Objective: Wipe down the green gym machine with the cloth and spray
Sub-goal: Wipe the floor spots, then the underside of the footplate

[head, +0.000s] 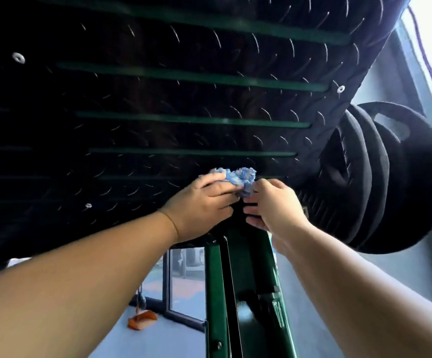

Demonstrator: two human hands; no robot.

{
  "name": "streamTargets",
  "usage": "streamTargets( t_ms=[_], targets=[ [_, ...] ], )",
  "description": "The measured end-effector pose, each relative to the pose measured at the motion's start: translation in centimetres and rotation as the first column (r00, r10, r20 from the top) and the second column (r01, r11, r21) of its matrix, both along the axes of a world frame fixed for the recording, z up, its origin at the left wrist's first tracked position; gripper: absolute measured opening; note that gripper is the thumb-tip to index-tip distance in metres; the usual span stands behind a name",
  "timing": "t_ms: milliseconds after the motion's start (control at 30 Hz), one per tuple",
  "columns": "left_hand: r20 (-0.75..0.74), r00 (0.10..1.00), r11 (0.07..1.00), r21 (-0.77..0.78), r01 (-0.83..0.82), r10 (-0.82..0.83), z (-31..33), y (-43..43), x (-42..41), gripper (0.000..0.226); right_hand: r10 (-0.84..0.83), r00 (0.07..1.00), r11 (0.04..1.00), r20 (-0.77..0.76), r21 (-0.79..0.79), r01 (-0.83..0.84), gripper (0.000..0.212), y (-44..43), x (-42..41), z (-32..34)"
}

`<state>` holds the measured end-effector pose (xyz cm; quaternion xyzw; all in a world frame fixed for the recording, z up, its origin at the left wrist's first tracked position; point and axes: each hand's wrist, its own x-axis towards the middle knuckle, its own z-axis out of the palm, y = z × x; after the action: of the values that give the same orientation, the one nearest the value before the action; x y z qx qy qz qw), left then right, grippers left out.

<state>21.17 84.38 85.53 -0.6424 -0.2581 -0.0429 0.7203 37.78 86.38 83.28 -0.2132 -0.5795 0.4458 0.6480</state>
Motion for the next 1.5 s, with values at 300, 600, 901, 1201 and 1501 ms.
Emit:
streamTargets(
  t_ms=[300,600,901,1201,1501],
  targets=[
    [0.205,0.971,0.99,0.08,0.113,-0.127,3.1,-8.1,0.5,0.032,0.478,0.812,0.872,-0.334,0.072,-0.484,0.013,-4.9,-1.1,3.2],
    [0.196,0.98,0.951,0.291,-0.101,0.044,2.9,-11.0,-6.7,0.048,-0.529,0.65,0.159,-0.547,0.688,0.708,0.028,-3.9,-2.9,4.7],
    [0.194,0.979,0.915,0.382,-0.131,0.059,2.1,-7.3,-9.2,0.063,-0.823,0.565,0.158,-0.052,0.935,0.317,0.027,10.9,-5.4,-6.7],
    [0.237,0.968,0.935,0.317,-0.16,0.086,1.5,-8.0,-8.6,0.066,-0.594,0.709,-0.016,-0.38,0.887,0.462,0.015,-0.7,-4.2,-0.1],
    [0.238,0.968,0.878,0.442,-0.182,0.081,3.1,-10.5,-9.4,0.074,-0.571,0.636,-0.182,-0.519,0.836,0.518,0.014,-1.1,-8.0,3.8]
  ],
)
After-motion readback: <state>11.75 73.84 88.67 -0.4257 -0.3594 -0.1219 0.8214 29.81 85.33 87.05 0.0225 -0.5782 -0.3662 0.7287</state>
